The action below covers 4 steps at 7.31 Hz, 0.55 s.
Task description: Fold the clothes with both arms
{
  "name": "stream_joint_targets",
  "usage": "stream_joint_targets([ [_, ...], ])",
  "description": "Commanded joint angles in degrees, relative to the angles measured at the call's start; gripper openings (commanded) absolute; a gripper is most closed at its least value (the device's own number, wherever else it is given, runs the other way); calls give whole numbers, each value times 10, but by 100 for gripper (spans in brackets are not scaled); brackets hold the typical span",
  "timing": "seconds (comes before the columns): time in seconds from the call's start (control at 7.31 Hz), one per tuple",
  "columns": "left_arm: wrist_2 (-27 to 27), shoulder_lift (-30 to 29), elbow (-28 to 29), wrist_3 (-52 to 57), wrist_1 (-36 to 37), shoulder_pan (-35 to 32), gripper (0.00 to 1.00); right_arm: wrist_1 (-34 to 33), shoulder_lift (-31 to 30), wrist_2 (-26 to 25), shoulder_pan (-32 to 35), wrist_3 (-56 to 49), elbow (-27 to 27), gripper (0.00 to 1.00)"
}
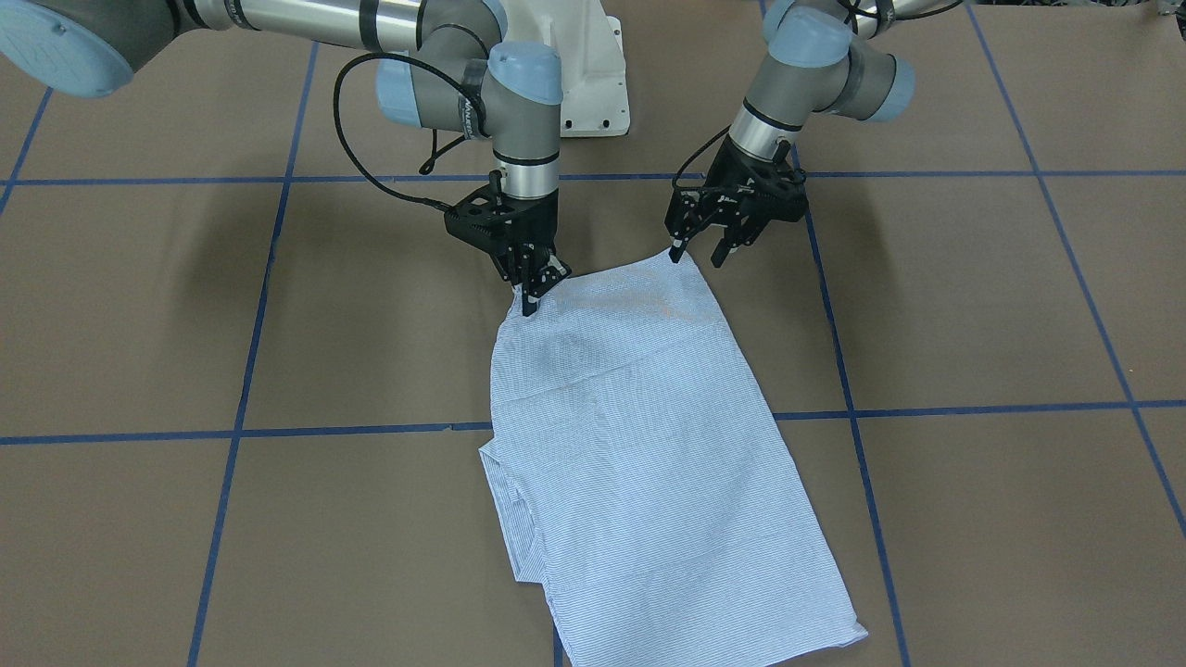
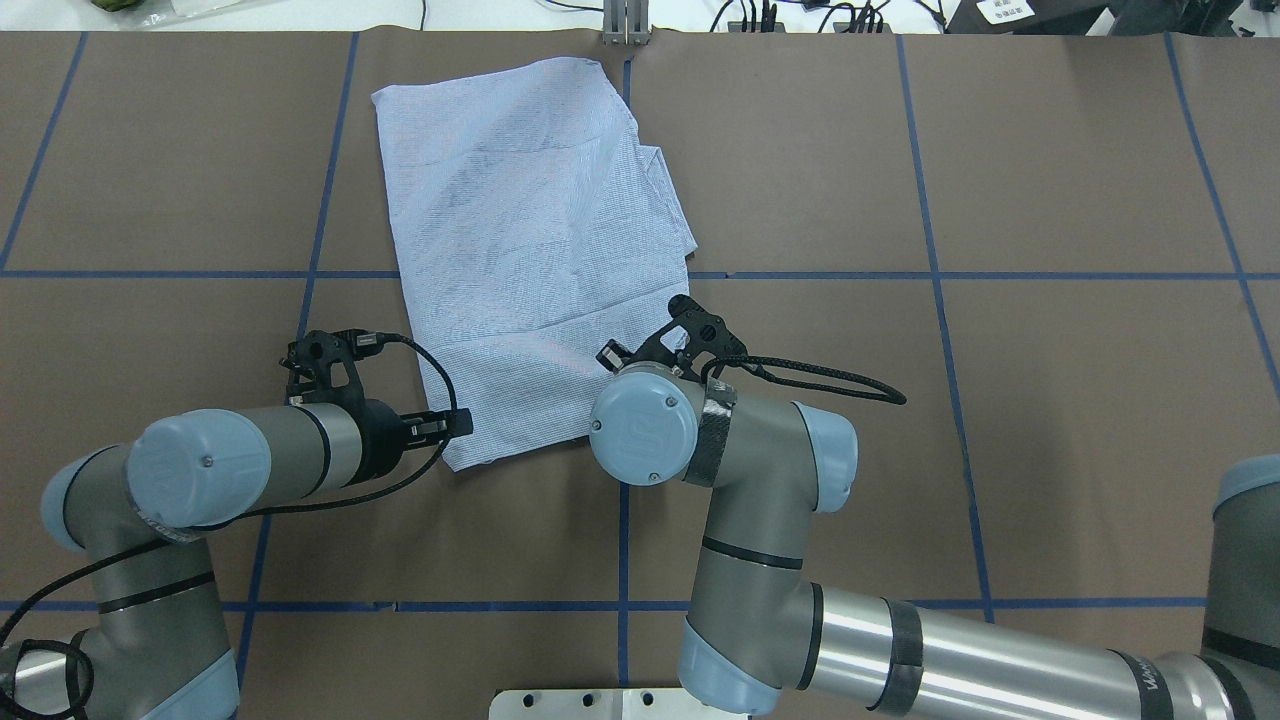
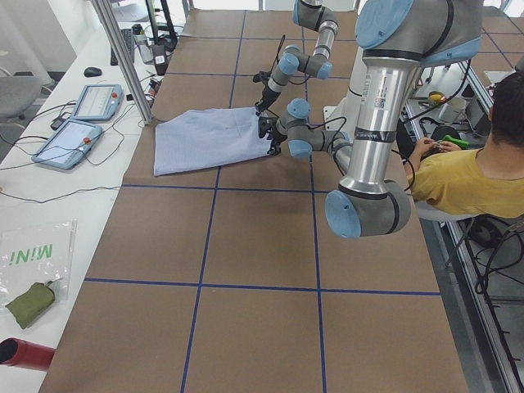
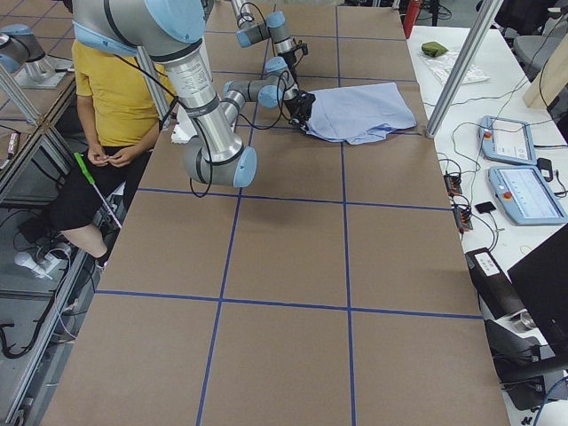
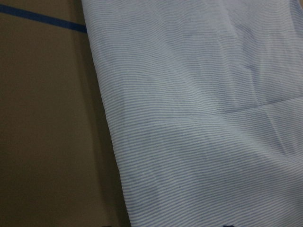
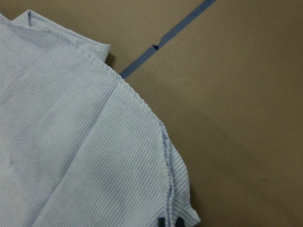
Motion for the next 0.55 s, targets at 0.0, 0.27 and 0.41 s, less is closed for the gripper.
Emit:
stream_joint_targets([
  [0.0,1,-10,13,-3,5,11,72,0,-1,0,1,-1,2,0],
  [0.27,1,-10,22,-3,5,13,71,0,-1,0,1,-2,3,0],
  [0.41,1,-10,22,-2,5,14,66,0,-1,0,1,-2,3,0],
])
